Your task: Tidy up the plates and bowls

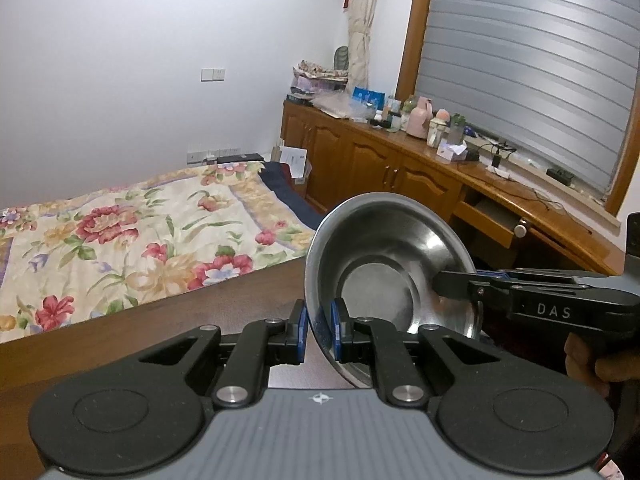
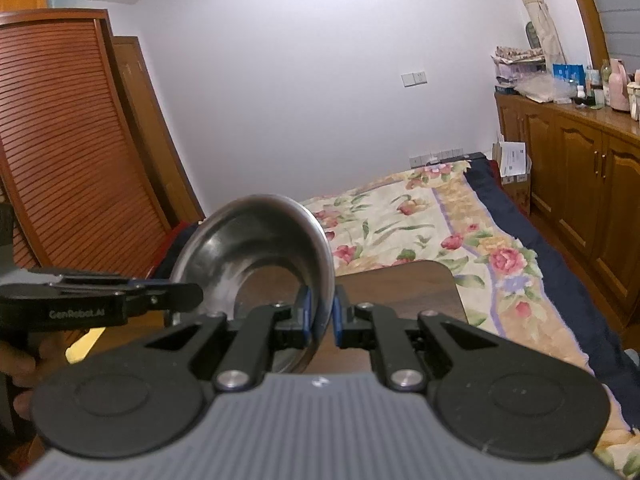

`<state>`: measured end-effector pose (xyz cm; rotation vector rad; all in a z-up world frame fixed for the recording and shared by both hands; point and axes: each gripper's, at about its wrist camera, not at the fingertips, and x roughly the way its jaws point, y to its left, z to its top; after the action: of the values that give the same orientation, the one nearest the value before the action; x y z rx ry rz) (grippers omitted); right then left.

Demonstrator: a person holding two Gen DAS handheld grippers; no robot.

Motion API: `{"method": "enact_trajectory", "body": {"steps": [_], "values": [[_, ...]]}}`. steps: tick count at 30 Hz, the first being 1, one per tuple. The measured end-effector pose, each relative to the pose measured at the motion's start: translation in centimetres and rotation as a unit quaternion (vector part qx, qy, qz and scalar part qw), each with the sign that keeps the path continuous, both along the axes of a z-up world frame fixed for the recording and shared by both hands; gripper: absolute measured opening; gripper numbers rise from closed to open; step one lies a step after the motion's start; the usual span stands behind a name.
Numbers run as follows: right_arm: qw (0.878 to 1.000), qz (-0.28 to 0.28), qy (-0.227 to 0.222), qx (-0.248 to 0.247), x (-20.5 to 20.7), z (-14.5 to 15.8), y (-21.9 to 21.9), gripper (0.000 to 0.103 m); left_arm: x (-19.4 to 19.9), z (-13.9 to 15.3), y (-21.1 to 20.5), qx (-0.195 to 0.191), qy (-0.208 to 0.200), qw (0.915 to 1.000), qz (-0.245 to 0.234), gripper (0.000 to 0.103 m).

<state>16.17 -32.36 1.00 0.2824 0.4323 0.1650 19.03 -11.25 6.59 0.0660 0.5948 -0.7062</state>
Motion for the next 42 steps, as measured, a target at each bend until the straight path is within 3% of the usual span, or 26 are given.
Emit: {"method": "enact_trajectory", "body": {"steps": [16,42], "values": [[1.0,0.018,0.011,0.001,-3.1,-0.7,2.2,0.013,-5.2,-1.5,3.3,0.001,0.009,0.9999,0.012,0.014],[0.996,0.073,0.059,0.002,-8.1,-4.0,6.6,0.013,-12.1,-6.6,8.1,0.001,0.041,0.9984,0.04,0.014]]}}
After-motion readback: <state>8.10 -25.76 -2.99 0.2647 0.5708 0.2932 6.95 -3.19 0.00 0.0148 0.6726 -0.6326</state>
